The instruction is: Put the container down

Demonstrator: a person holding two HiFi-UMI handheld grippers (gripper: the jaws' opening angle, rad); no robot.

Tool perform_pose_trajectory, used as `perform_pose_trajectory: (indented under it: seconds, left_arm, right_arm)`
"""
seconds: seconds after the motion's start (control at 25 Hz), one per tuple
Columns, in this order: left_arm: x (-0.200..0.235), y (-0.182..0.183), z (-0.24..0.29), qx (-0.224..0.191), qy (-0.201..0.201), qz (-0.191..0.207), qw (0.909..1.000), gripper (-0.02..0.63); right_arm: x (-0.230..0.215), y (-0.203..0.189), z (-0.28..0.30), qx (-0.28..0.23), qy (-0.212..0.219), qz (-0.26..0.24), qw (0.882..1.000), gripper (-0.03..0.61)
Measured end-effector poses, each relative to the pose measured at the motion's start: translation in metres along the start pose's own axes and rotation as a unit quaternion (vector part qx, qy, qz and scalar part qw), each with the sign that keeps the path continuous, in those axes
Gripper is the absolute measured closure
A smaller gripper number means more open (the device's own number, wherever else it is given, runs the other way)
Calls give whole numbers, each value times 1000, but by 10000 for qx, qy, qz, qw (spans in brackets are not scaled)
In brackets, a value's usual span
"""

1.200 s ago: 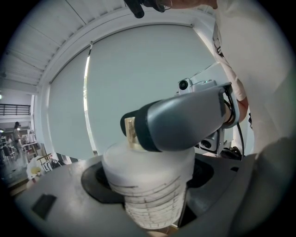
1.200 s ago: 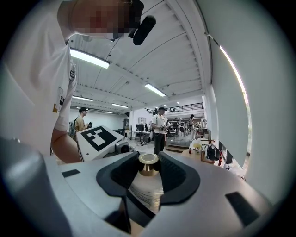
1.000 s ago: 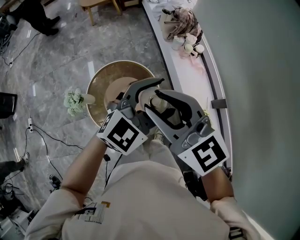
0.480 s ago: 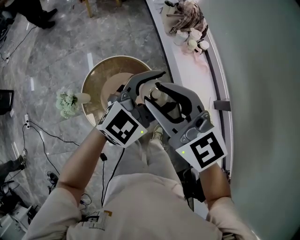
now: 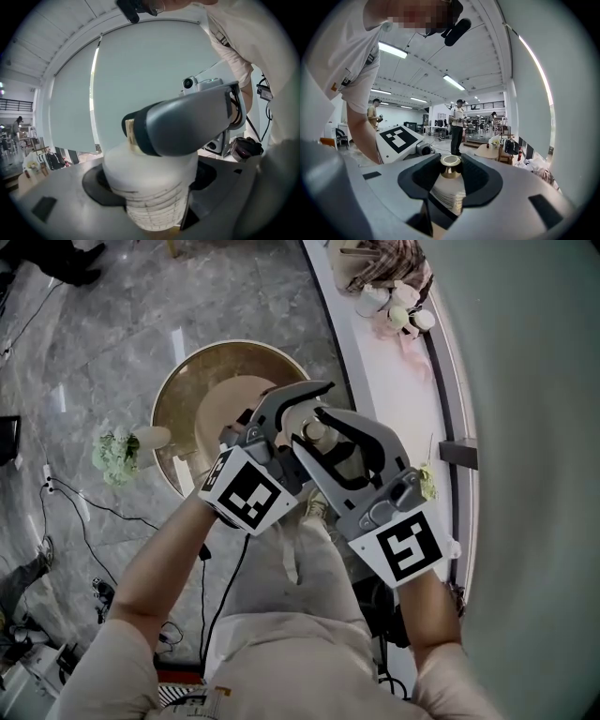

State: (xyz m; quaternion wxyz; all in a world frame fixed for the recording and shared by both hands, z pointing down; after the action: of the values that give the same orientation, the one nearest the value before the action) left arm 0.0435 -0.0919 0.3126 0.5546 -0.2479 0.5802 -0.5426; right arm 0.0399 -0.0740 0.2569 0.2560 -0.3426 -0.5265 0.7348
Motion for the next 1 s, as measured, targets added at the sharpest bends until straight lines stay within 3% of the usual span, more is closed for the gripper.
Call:
perform_pose_trajectory:
  seconds: [1.0]
  left_arm:
    - [-54,-213,67,68,-489,-402,9980,258]
  right_arm:
    - [-89,-201,68,322,-369,445,9978,442]
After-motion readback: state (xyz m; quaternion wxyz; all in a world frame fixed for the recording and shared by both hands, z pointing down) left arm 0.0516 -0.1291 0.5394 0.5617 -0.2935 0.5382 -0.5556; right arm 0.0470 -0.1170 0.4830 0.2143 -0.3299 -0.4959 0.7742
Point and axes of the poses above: the fingertips, and each gripper's own axes: z forward along the fingers, x to its left, y out of its top, the point moved 4 cm from there along -z, backward along the fingers, and after that the axes turned 13 degrees about z, right-handed, at the moved point
